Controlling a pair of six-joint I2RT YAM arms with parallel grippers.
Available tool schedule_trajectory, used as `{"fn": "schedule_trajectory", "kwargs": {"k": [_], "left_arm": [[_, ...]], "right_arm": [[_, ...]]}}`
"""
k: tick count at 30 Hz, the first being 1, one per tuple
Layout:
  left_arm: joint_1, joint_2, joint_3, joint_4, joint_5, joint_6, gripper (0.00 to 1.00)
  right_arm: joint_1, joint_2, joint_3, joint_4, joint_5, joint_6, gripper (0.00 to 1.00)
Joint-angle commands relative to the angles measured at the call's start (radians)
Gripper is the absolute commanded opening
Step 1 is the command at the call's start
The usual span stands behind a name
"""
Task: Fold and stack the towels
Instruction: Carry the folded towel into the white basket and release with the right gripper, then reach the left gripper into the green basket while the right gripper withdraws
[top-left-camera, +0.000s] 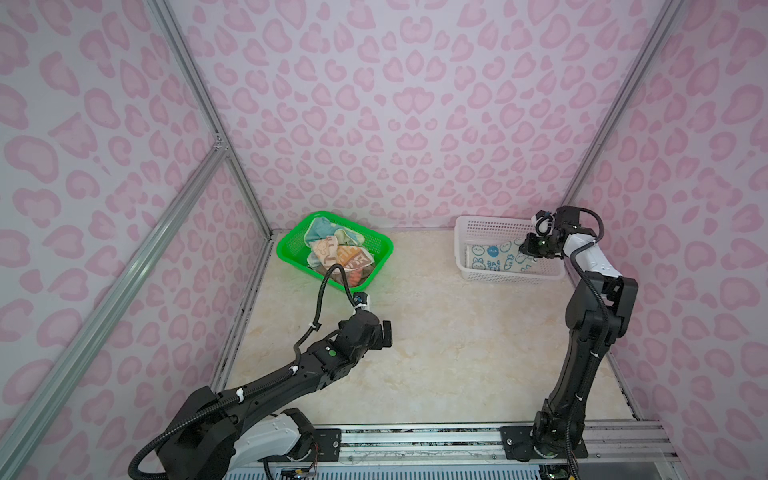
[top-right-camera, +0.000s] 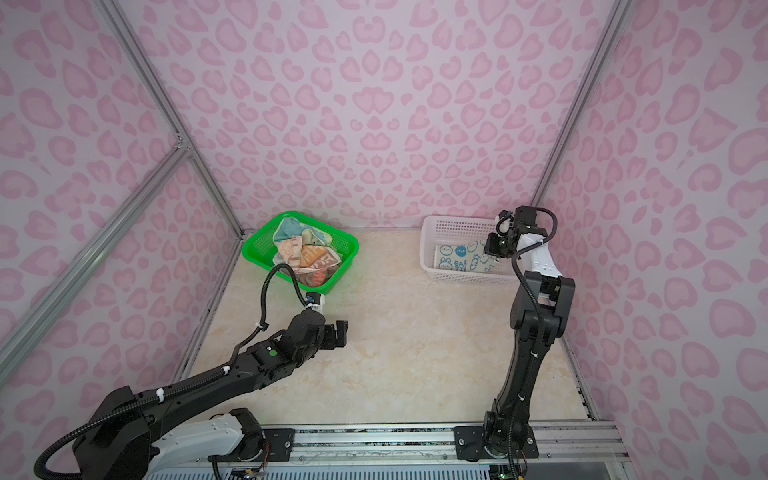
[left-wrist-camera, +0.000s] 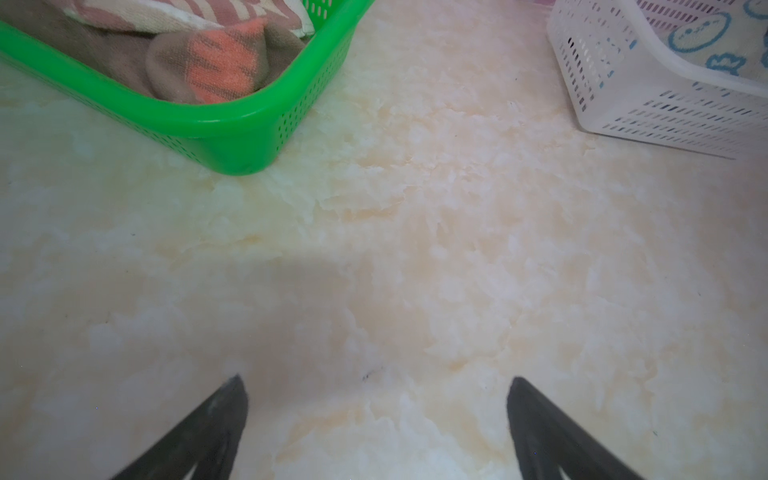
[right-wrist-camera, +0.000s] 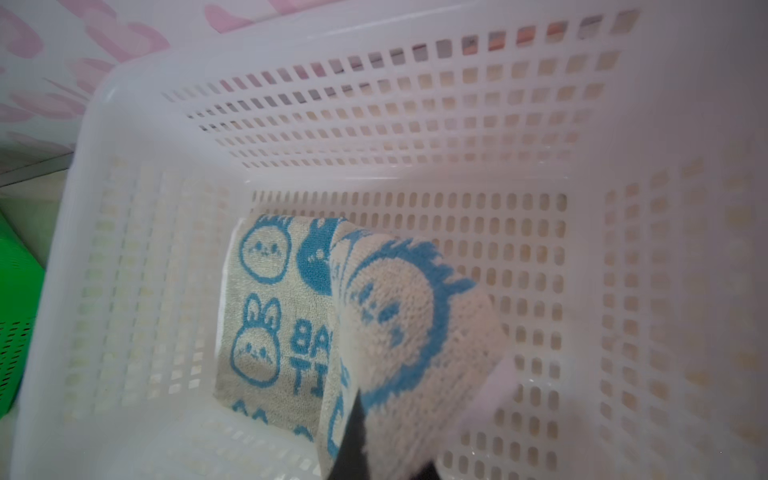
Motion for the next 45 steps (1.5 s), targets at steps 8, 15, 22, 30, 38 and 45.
{"fn": "schedule_trajectory", "kwargs": {"k": [8,15,22,30,38,45], "left_arm": [[-0.001,-0.030,0.023,-0.018,-0.025,0.007,0.99],[-0.003,-0.014,0.032,-0.015,-0.068,0.003,0.98],[-0.003,0.014,0.055,-0.041,-0.147,-0.005,0.98],[0.025,-0.074,0.032,-0.060,-0.341,-0.001,0.98],[0.223,-0.083,0.183,-0.221,-0.383,0.016,0.97],[0.372,0.114,0.405,-0.327,-0.258,0.037,0.97]], "right_arm": [[-0.012,0.055,0.015,0.048,0.082,-0.018,0.63],[-0.012,-0.049,-0.028,0.095,0.165,-0.021,0.90],[0.031,-0.188,-0.103,0.134,0.181,-0.016,0.98],[0.202,-0.465,-0.442,0.298,0.322,-0.029,0.99],[0.460,-0.699,-0.726,0.441,0.491,-0.031,0.99],[0.628,-0.743,-0.905,0.540,0.538,0.026,0.99]]}}
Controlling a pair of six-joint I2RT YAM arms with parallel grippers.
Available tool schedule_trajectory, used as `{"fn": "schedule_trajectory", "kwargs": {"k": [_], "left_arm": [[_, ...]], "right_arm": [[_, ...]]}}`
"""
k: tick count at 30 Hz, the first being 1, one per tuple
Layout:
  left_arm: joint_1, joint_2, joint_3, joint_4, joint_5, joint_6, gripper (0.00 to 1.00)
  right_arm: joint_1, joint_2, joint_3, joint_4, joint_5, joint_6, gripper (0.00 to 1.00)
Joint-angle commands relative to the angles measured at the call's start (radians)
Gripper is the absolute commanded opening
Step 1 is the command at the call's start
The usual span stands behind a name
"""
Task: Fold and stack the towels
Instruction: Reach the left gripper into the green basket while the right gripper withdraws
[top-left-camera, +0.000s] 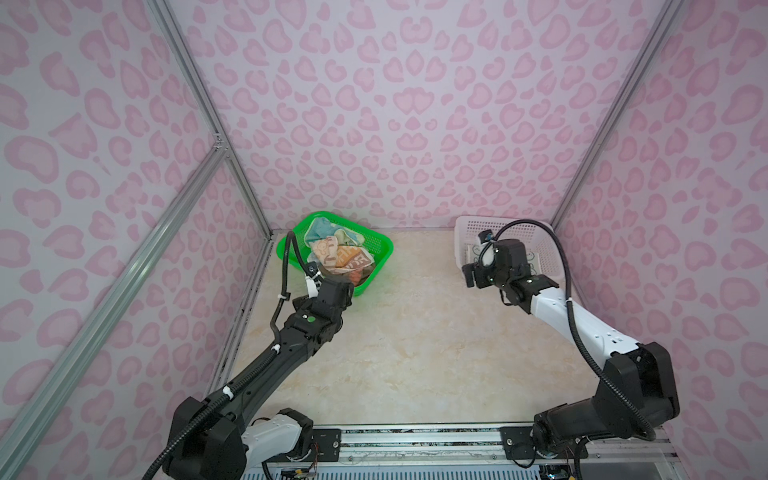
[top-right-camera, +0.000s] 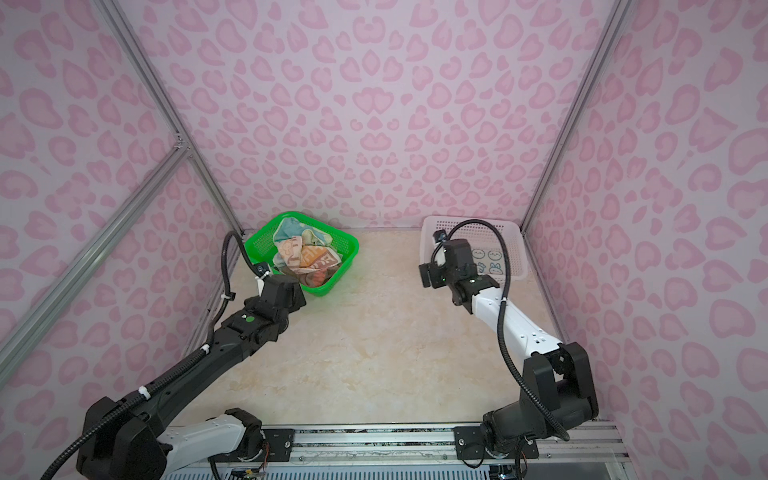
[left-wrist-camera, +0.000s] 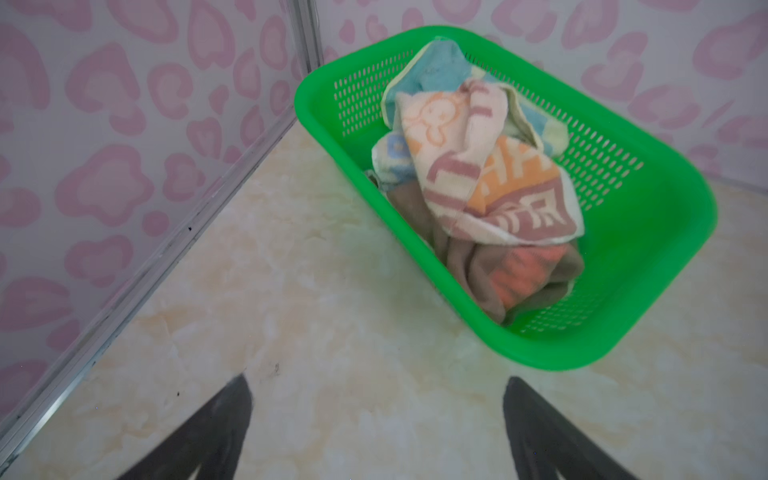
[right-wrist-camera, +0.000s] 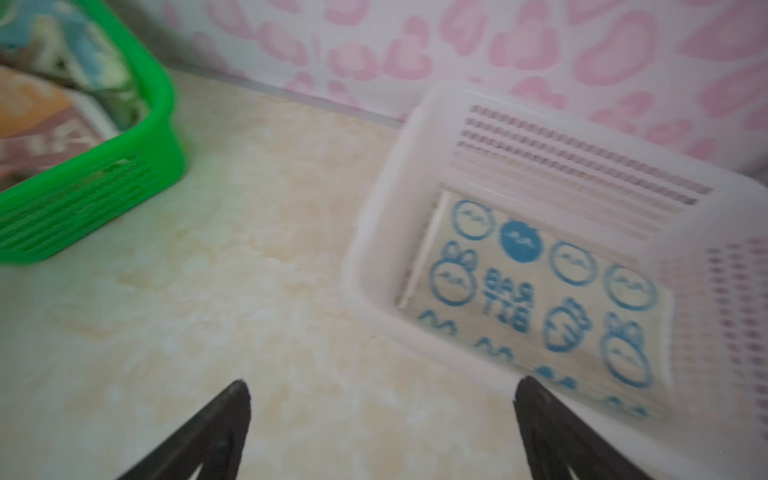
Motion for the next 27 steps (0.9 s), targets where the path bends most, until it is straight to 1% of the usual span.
{"fn": "schedule_trajectory", "kwargs": {"k": [1,4,9,12,19,25,27], "left_arm": [[0.058,0.087,0.097,-0.047,0.102,0.013,0.97],[0.101,0.188,0.180,-0.042,0.194,0.010,0.98],[0.134,0.324,0.297,-0.034,0.246,0.022,1.00],[0.145,0.376,0.337,-0.027,0.268,0.021,1.00],[0.161,0.473,0.397,-0.023,0.280,0.031,0.98],[0.189,0.580,0.474,-0.021,0.268,0.041,0.91],[0.201,0.618,0.503,-0.022,0.266,0.044,0.87]], "right_arm": [[0.067,0.002,-0.066,0.077,0.078,0.040,0.99],[0.153,0.023,-0.117,0.115,0.110,0.046,0.99],[0.237,0.068,-0.165,0.139,0.131,0.073,0.99],[0.256,0.095,-0.161,0.115,0.128,0.098,0.99],[0.271,0.125,-0.170,0.136,0.113,0.111,0.99],[0.275,0.137,-0.169,0.142,0.100,0.118,0.99],[0.277,0.139,-0.173,0.143,0.099,0.124,0.99]]}}
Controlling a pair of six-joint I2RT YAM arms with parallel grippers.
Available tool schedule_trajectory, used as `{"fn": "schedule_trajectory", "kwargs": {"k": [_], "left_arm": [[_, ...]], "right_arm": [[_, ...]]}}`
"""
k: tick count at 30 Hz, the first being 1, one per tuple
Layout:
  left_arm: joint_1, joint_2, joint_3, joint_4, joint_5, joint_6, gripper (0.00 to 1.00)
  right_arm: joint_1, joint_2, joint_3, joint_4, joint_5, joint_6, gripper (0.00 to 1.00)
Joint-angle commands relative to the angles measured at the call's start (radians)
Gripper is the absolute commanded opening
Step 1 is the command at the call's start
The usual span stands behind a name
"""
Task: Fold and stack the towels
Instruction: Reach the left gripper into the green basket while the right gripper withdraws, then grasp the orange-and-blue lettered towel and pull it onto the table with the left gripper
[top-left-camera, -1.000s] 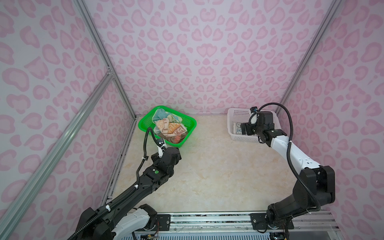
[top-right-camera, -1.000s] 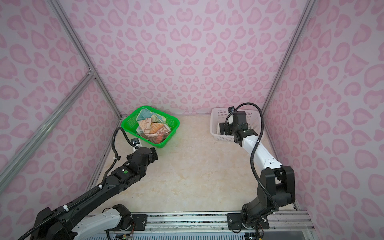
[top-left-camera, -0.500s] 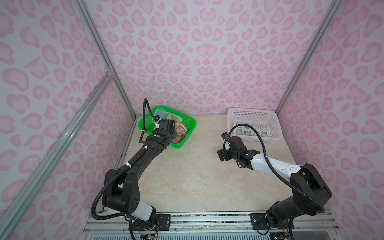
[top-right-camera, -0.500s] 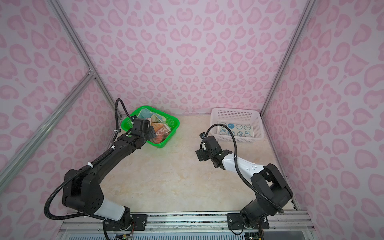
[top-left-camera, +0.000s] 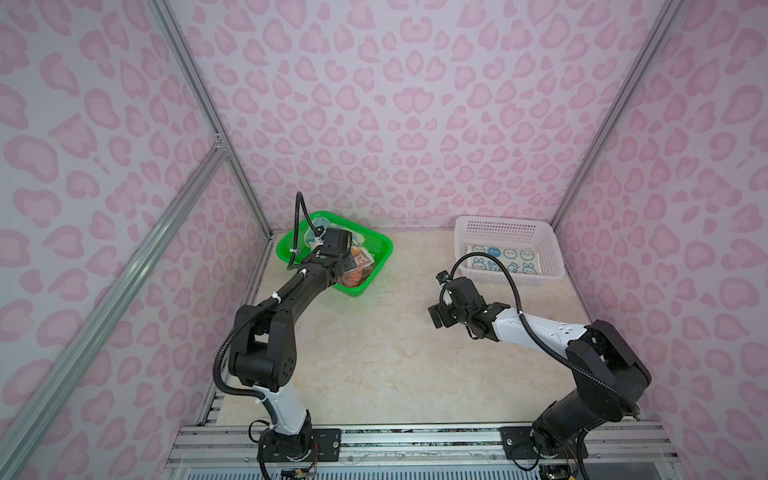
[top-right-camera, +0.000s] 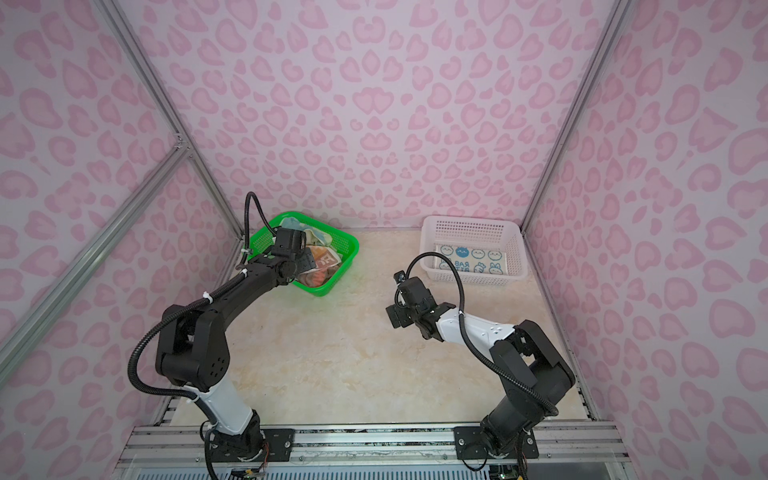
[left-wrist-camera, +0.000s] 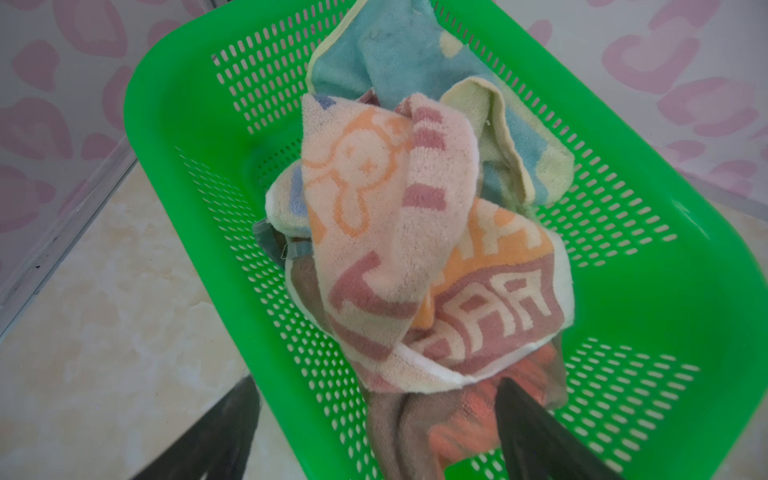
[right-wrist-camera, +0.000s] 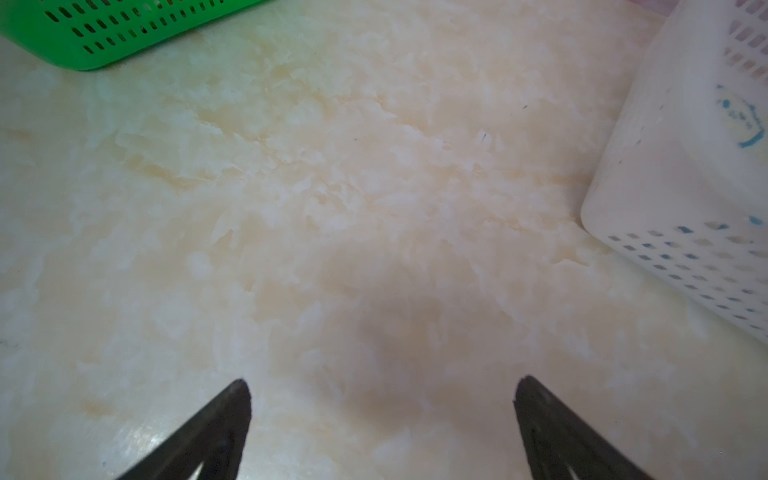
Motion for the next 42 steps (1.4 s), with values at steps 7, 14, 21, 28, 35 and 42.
{"fn": "schedule_trajectory", "kwargs": {"k": [7,14,21,28,35,42], "left_arm": [[0.032,0.166,0.149,0.014,-0.007,0.040,0.74],[0.034,0.239,0.203,-0.004,-0.019,0.054,0.29],[0.022,0.083,0.089,0.082,0.028,0.067,0.02],[-0.019,-0.131,-0.006,0.143,0.150,0.110,0.02],[-0.106,-0.309,-0.047,0.176,0.316,0.141,0.02],[-0.247,-0.450,-0.098,0.223,0.437,0.187,0.02]], "right_arm": [[0.010,-0.005,-0.034,0.029,0.007,0.029,0.99],[0.018,-0.031,-0.053,0.020,0.029,0.032,0.99],[0.018,-0.031,-0.046,0.017,0.045,0.044,0.99],[0.021,-0.027,-0.025,0.011,0.060,0.049,0.99],[0.020,-0.056,-0.029,-0.038,0.177,0.091,0.99],[0.001,-0.117,-0.068,-0.066,0.257,0.140,0.99]]}}
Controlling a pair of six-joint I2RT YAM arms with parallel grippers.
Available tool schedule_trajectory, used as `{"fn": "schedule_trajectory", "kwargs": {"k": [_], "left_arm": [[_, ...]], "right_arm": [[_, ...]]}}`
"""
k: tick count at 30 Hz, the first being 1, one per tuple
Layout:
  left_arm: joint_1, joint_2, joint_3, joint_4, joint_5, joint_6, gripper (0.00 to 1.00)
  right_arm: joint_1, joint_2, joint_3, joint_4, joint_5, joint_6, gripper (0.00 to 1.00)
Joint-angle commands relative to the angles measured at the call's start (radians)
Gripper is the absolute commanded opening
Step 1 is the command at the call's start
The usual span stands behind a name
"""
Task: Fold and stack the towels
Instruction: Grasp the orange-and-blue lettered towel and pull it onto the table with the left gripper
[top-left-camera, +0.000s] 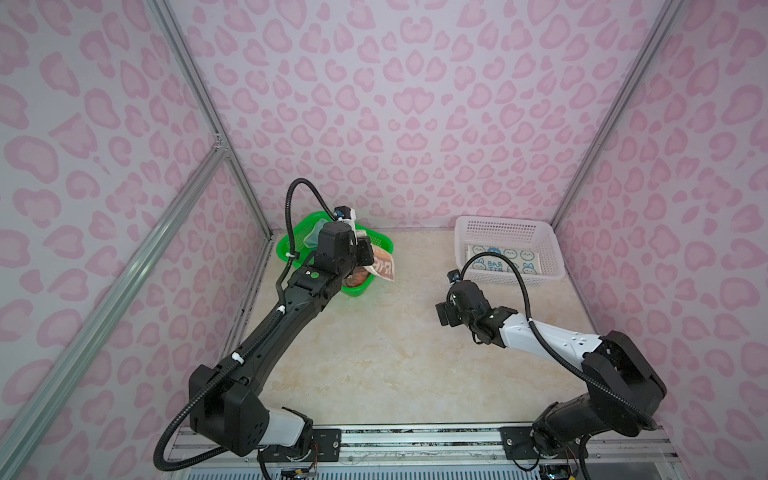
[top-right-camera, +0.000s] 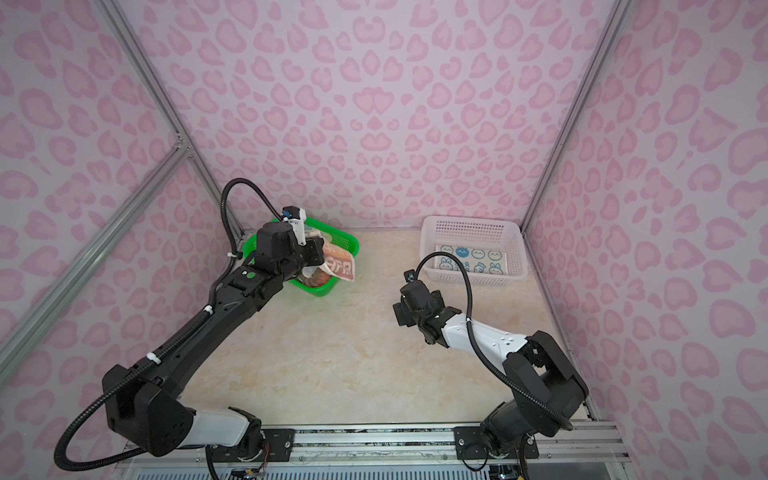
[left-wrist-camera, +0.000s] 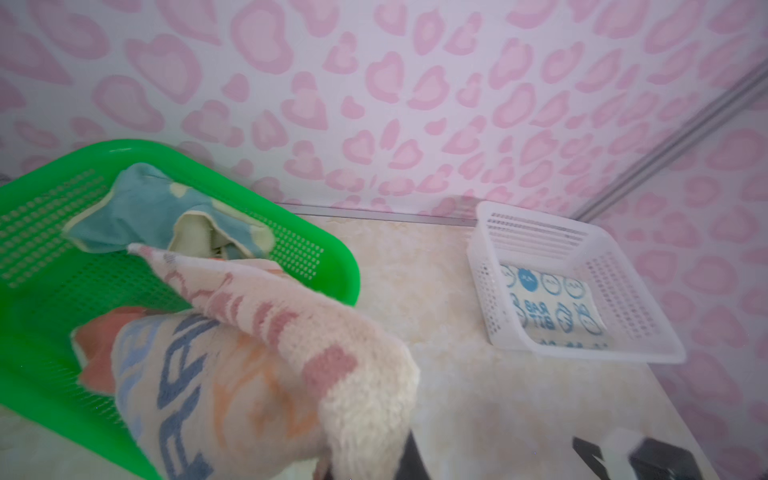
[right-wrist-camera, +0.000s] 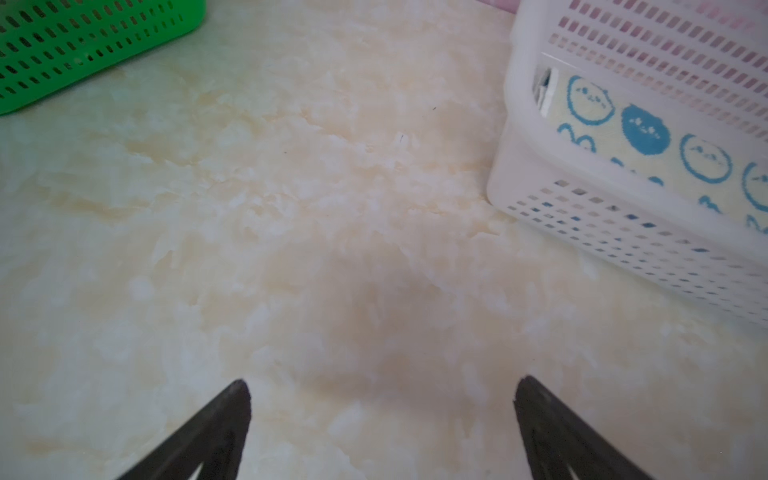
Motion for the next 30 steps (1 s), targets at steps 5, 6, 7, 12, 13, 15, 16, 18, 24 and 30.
{"fn": "schedule_trajectory", "kwargs": {"k": [5,6,7,12,13,15,16,18,24,30], "left_arm": [[-0.146,-0.094,-0.023,0.080,0.174,0.056,0.02],[-0.168,-0.096,-0.025,0.079,0.188,0.061,0.02],[-0.188,-0.093,-0.029,0.079,0.195,0.065,0.02],[-0.294,-0.035,-0.009,0.043,0.217,0.102,0.02],[-0.311,-0.013,-0.001,0.035,0.220,0.104,0.02],[-0.342,0.025,0.003,0.030,0.234,0.098,0.02],[-0.359,0.044,-0.002,0.035,0.241,0.095,0.02],[-0.382,0.077,-0.024,0.053,0.221,0.079,0.02],[-0.386,0.189,-0.071,-0.013,-0.022,-0.090,0.02],[-0.318,0.287,-0.140,-0.037,-0.001,-0.257,0.07]], "right_arm": [[-0.083,-0.107,-0.096,0.002,0.010,0.125,0.99],[-0.102,-0.129,-0.118,0.019,-0.017,0.136,0.99],[-0.121,-0.152,-0.143,0.037,-0.045,0.147,0.99],[-0.144,-0.267,-0.218,0.062,-0.027,0.134,0.99],[-0.144,-0.291,-0.227,0.058,-0.026,0.122,0.99],[-0.144,-0.333,-0.236,0.041,-0.021,0.108,0.99],[-0.144,-0.352,-0.240,0.034,-0.020,0.097,0.99],[-0.144,-0.381,-0.252,0.026,-0.024,0.071,0.99],[-0.139,-0.416,-0.290,0.057,-0.087,-0.027,0.99],[-0.036,-0.413,-0.340,0.174,-0.074,-0.161,0.99]]}}
